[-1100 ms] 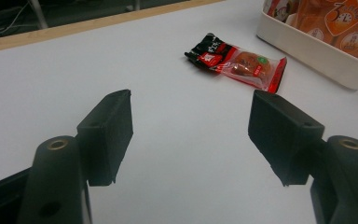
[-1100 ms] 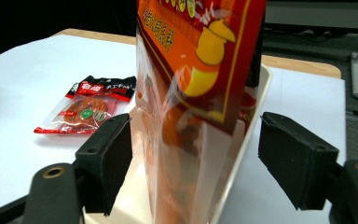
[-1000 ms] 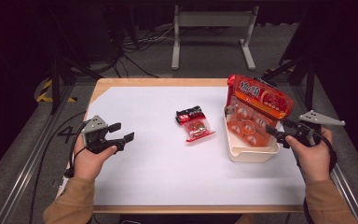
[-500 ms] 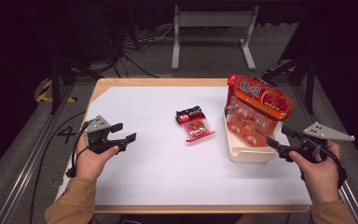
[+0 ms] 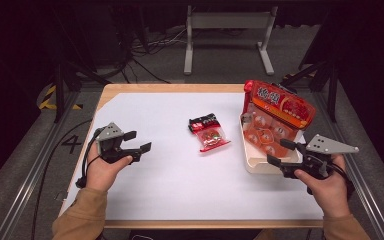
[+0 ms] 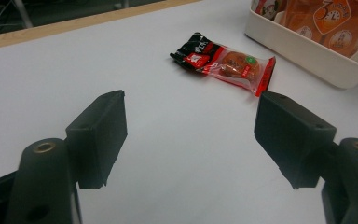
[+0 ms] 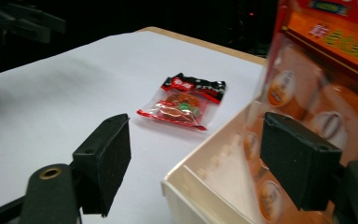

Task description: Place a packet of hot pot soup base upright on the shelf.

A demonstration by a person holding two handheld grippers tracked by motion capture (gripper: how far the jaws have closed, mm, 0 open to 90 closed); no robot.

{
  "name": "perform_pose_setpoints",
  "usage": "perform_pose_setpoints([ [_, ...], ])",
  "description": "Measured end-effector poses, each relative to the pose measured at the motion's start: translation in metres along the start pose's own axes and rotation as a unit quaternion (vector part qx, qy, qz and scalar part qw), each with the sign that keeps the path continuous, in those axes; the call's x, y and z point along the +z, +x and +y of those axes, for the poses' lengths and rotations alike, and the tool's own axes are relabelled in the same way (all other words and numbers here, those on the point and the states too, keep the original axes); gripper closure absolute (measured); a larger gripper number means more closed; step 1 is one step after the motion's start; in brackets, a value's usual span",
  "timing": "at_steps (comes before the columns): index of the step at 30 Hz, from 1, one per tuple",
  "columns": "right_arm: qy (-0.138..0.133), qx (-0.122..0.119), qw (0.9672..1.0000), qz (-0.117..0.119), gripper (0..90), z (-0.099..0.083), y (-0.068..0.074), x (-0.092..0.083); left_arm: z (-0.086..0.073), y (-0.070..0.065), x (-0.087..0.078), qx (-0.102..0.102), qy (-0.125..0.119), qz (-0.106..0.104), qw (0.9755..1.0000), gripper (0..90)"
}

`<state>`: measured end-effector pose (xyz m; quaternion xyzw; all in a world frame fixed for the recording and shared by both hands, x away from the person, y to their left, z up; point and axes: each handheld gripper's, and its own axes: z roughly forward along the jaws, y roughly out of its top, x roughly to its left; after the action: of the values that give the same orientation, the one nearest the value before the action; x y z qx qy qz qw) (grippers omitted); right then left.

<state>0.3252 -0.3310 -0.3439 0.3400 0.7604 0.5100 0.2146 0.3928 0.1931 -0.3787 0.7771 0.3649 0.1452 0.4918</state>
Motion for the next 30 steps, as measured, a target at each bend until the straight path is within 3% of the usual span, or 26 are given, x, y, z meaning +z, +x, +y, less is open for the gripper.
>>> perform_pose_setpoints([
  [12,-0.011,-0.022,0.9988,0.043,25.5,0.0,0.023,0.017,0.005,-0.007,0.011,-0.003,-0.002,-0.011,0.9999,22.7],
  [16,-0.011,-0.025,0.9984,0.049,25.5,-0.001,0.025,0.022,0.005,-0.005,0.016,-0.009,-0.009,-0.012,0.9999,21.9],
  [22,-0.013,-0.025,0.9983,0.051,25.5,-0.003,0.025,0.026,0.01,0.001,0.036,-0.03,-0.016,-0.019,0.9992,20.0],
  [30,-0.014,-0.027,0.9982,0.052,25.5,-0.007,0.025,0.026,0.024,-0.002,0.066,-0.024,-0.005,-0.03,0.9992,18.4],
])
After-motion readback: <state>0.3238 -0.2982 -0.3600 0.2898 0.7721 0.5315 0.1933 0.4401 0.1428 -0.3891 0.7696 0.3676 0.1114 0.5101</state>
